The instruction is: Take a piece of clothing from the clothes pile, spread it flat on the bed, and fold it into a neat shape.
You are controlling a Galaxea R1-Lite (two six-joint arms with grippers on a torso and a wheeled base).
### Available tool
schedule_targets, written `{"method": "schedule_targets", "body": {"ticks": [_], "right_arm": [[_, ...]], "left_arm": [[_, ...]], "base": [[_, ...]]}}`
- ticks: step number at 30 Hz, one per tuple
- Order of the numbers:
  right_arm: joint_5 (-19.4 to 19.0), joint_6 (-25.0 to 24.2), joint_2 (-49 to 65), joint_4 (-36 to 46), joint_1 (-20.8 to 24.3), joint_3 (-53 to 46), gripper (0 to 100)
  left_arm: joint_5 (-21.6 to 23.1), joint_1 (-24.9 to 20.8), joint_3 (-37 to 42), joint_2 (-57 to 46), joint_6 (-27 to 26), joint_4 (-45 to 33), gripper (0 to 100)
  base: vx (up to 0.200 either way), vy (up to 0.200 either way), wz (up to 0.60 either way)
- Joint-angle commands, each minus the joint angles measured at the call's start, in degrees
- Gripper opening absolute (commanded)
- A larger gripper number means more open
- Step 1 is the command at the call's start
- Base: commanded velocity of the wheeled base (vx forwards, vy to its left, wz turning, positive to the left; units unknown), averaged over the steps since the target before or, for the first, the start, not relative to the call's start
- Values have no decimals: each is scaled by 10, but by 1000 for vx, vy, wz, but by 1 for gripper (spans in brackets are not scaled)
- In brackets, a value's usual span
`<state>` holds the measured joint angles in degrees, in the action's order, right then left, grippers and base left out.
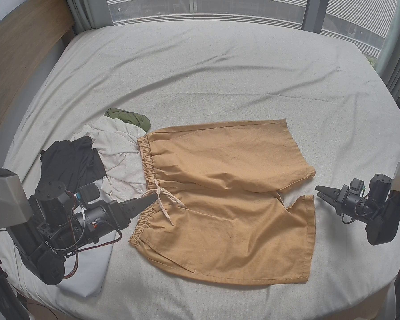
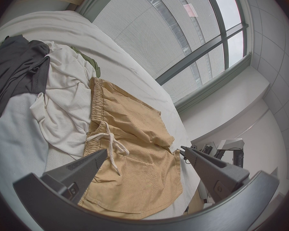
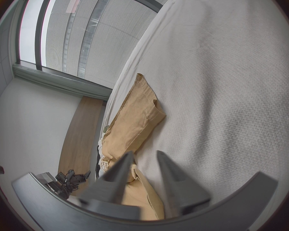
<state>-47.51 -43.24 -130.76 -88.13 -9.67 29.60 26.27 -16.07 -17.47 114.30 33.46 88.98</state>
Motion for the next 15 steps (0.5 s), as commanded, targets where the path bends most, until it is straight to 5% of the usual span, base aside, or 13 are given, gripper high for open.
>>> {"method": "schedule_targets", "body": {"ticks": [1,10,11,15], "right_arm": [[0,5,-6,0,10,-5,100],[6,48,-25,-1,52,-11,100],[6,51,-28,-1,53,-10,0],[5,56,-35,-1,53,-3,0]], "left_arm": [[0,0,0,0,0,1,100],[0,0,0,-2,1,1,100],[0,0,0,-2,1,1,100],[0,0,0,0,1,1,100]], "base": [[0,0,0],[0,0,0],[0,0,0],[0,0,0]]}}
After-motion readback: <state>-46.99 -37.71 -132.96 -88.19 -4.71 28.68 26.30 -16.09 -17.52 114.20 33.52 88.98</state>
